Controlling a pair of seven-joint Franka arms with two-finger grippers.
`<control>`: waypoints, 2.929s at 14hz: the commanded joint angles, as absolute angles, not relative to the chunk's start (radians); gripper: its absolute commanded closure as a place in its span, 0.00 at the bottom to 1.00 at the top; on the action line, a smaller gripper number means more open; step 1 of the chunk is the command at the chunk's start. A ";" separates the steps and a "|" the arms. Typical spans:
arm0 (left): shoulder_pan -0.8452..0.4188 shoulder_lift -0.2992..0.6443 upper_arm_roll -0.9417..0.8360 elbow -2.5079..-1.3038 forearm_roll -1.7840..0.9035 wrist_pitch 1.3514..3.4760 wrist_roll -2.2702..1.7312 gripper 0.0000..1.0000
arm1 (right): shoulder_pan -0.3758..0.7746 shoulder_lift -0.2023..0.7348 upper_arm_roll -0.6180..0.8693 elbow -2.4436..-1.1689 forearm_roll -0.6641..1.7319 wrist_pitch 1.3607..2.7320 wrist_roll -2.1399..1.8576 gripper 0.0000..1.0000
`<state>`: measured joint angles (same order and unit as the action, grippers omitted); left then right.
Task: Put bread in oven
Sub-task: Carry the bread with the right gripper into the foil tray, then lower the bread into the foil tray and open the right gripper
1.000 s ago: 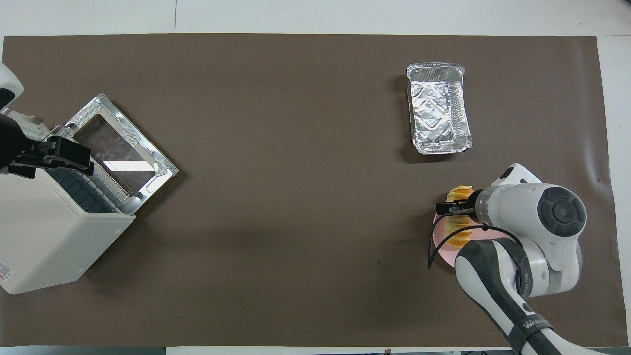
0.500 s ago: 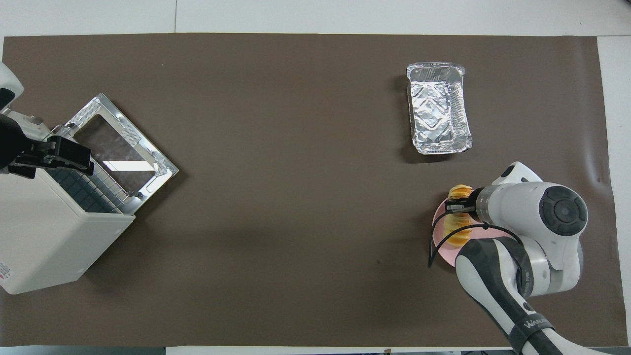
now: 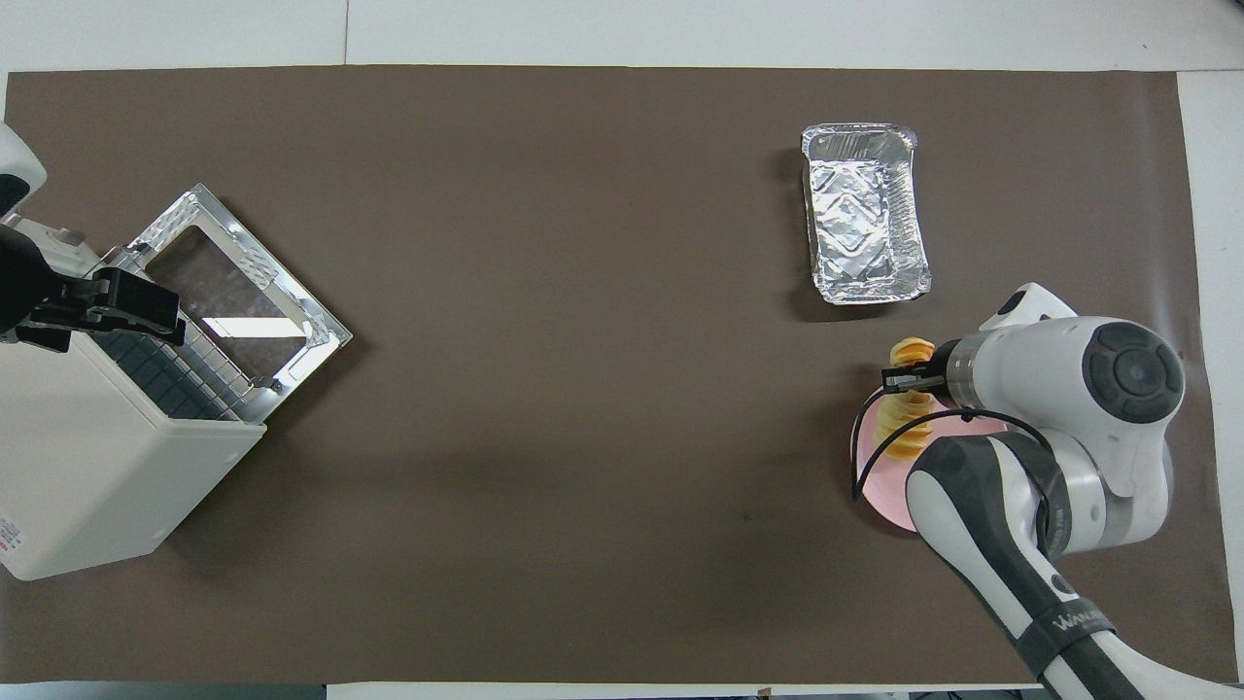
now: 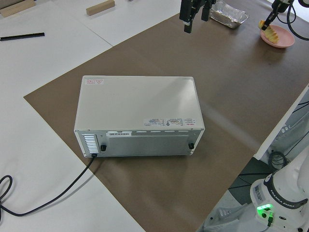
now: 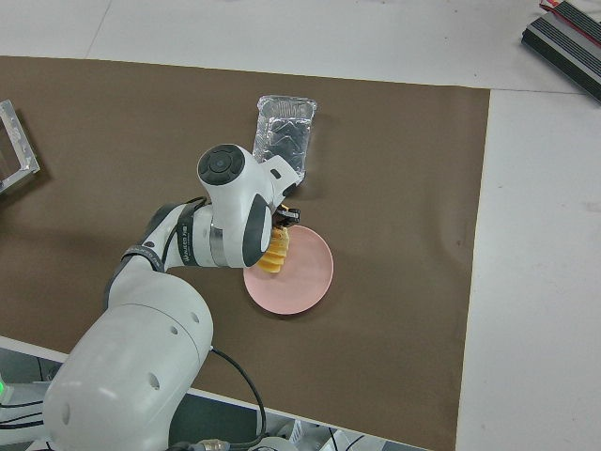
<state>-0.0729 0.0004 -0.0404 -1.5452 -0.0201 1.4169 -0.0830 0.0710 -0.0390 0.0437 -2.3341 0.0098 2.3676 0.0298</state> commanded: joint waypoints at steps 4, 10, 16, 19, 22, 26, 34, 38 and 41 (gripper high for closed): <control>-0.077 -0.029 -0.037 -1.577 -0.002 1.431 -0.080 0.00 | 0.078 0.126 0.044 -1.941 0.020 2.157 0.032 1.00; -0.077 -0.029 -0.037 -1.577 -0.002 1.431 -0.080 0.00 | 0.075 0.389 0.044 -1.492 0.077 1.944 0.037 1.00; -0.077 -0.029 -0.037 -1.577 -0.002 1.431 -0.080 0.00 | 0.074 0.639 0.035 -1.232 0.080 1.902 0.038 1.00; -0.077 -0.029 -0.037 -1.577 -0.002 1.431 -0.080 0.00 | 0.069 0.712 0.034 -1.155 0.080 1.893 0.040 1.00; -0.077 -0.029 -0.037 -1.577 -0.002 1.431 -0.080 0.00 | 0.060 0.748 0.034 -1.143 0.081 1.905 0.038 1.00; -0.077 -0.028 -0.037 -1.577 -0.002 1.431 -0.080 0.00 | 0.072 0.749 0.035 -1.172 0.090 1.954 0.038 1.00; -0.077 -0.029 -0.037 -1.577 -0.002 1.431 -0.080 0.00 | 0.077 0.713 0.035 -1.301 0.086 2.045 0.029 0.00; -0.077 -0.028 -0.037 -1.577 -0.002 1.431 -0.080 0.00 | 0.074 0.707 0.035 -1.292 0.087 2.023 0.029 0.00; -0.077 -0.029 -0.037 -1.577 -0.002 1.431 -0.080 0.00 | 0.068 0.683 0.038 -1.289 0.095 1.987 0.031 0.00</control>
